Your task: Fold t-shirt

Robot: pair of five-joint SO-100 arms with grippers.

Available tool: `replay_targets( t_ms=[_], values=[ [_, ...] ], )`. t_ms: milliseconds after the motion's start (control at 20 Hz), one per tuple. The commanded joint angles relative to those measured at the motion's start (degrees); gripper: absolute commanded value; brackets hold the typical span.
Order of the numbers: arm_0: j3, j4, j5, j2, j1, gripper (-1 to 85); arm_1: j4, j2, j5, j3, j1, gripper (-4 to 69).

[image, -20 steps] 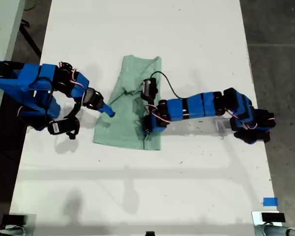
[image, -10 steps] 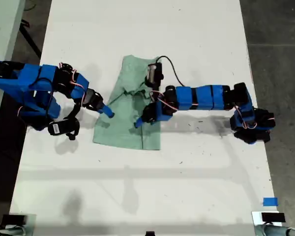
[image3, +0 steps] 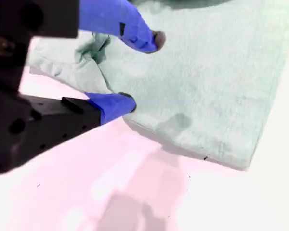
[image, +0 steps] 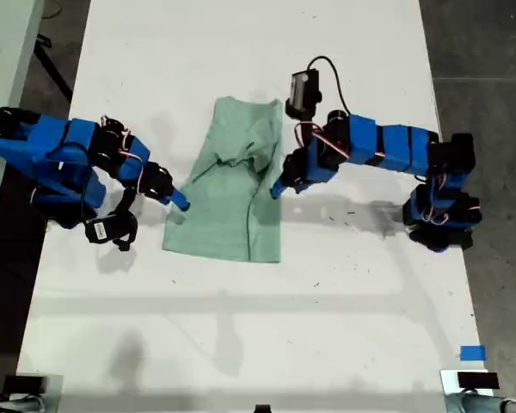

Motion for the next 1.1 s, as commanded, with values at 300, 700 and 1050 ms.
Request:
replay_targets(
  t_ms=[300,700,1050],
  values=[
    [12.39,-9.14,-7.29,1.85,0.97,19.4,-3.6,18.9,1.14,17.23,2.11,19.9],
    [13.45,-22.24,-10.02,-15.38,2.46,13.5,-4.57,19.42,1.85,18.28,1.32,19.2],
    [13.36,-16.0,-12.57,-7.65,2.2,0.0,-6.42,21.09,2.72,21.53,0.7,17.9]
  ],
)
